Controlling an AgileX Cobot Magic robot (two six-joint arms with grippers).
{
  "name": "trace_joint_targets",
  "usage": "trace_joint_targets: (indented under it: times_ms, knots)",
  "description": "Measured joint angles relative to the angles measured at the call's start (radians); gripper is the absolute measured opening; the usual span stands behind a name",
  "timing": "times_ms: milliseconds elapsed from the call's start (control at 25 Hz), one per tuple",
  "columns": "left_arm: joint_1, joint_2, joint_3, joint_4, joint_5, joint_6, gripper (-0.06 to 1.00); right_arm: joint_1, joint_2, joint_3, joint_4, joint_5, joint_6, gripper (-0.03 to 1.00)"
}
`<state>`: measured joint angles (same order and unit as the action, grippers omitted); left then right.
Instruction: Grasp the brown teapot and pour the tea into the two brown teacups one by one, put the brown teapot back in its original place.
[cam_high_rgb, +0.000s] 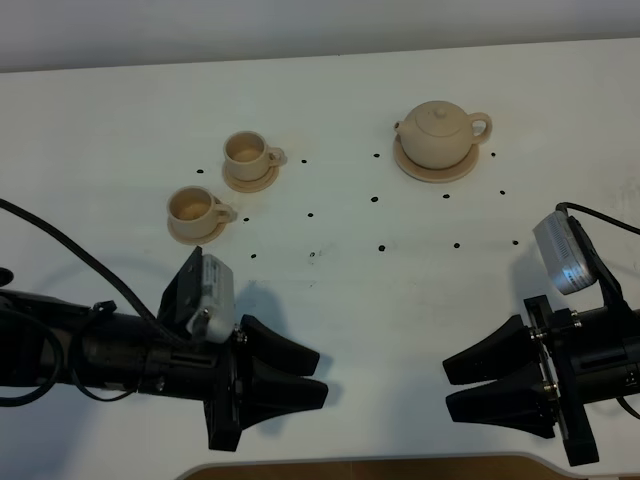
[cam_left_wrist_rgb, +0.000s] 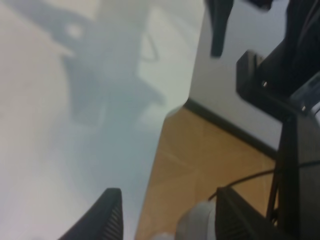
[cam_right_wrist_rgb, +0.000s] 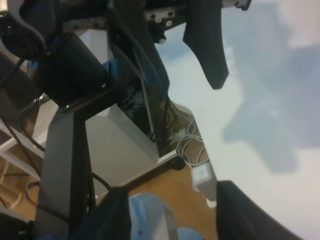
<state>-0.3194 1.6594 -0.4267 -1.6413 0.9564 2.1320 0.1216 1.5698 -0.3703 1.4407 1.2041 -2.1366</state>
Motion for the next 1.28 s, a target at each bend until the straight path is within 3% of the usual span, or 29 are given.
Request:
trace_joint_targets:
  times_ms: [120,240,360,440,560,680,840,960,1040,1120,1280]
  knots:
    - [0.006,-0.051,0.001,-0.023,0.006,-0.004,0.44,0.0,0.0,0.0,0.006,0.0,0.0,0.39]
    - [0.006,-0.151,-0.01,-0.023,-0.019,-0.075,0.44,0.0,0.0,0.0,0.023,0.0,0.0,0.39]
    - [0.006,-0.278,-0.052,0.0,-0.13,-0.263,0.44,0.0,0.0,0.0,0.061,0.0,0.0,0.39]
    - [0.006,-0.361,-0.091,0.071,-0.234,-0.447,0.44,0.0,0.0,0.0,0.091,0.0,0.001,0.39]
    - [0.006,-0.478,-0.158,0.277,-0.341,-0.784,0.44,0.0,0.0,0.0,0.143,0.0,0.001,0.39]
    - [0.006,-0.578,-0.224,0.619,-0.348,-1.193,0.44,0.0,0.0,-0.002,0.192,-0.031,0.017,0.39]
    - [0.006,-0.672,-0.301,1.133,-0.209,-1.778,0.44,0.0,0.002,-0.06,0.198,-0.095,0.113,0.39]
    - [0.006,-0.719,-0.31,1.508,-0.067,-2.087,0.44,0.0,0.003,-0.137,0.157,-0.109,0.212,0.39]
    - [0.006,-0.741,-0.31,1.679,0.002,-2.225,0.44,0.0,0.003,-0.198,0.128,-0.11,0.271,0.39]
    - [0.006,-0.761,-0.31,1.794,0.057,-2.28,0.44,0.0,0.003,-0.257,0.099,-0.11,0.326,0.39]
    - [0.006,-0.803,-0.31,1.84,0.114,-2.271,0.44,0.003,0.004,-0.391,0.05,-0.11,0.44,0.39]
